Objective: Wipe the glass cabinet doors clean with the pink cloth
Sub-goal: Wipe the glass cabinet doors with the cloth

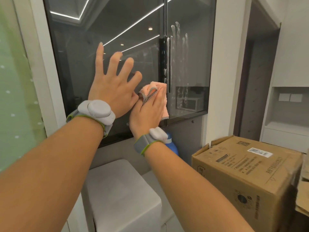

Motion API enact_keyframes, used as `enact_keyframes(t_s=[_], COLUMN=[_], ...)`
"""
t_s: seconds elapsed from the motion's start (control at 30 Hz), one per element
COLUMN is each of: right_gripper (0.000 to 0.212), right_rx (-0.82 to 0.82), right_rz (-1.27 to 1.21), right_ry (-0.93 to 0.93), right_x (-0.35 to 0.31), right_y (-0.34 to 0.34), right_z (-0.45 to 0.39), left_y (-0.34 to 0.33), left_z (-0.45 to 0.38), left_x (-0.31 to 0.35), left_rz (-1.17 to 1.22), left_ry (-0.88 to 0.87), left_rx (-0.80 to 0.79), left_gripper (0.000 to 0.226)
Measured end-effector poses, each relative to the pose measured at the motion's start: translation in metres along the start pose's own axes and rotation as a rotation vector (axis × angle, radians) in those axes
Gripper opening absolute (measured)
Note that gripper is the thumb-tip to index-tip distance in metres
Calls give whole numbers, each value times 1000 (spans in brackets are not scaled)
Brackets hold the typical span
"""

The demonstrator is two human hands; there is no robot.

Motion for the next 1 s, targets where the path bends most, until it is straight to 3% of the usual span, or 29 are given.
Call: enact_keyframes(t_s=[0.23,0.3,0.37,0.43,0.57,0.73,0.87,1.0], right_gripper=[78,83,82,77,77,76,69,68], right_rx=[-148,-161,-132,-120,-85,57,94,7], right_rz=[38,49,17,28,124,302,328,302], right_ry=[317,316,206,147,281,516,586,662], right_x=[-6,2,-2,-20,-40,-37,-68,-103], right_y=[9,10,11,8,14,17,7,2], right_z=[-5,6,-1,-19,-41,-15,-41,-82], left_y=[-1,-1,1,3,20,30,40,40], left_z=[3,4,4,3,0,-23,-22,-22], left_x=[2,2,3,-1,-9,-14,-43,-38], left_rz=[-3,8,16,36,8,-89,-32,23], left_ry=[2,1,9,40,100,-99,135,145], left_rx=[63,56,83,133,291,222,362,376], left_gripper=[31,40,44,34,20,14,12,22])
Point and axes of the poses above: each hand's wrist, its own z-axis away from the middle knuckle, its own y-axis out of the back of the hand, x = y × z, the point moved 8 cm from there along -z, towards the middle knuckle, and after that the axes turned 14 degrees about z, right-handed, at the moved point
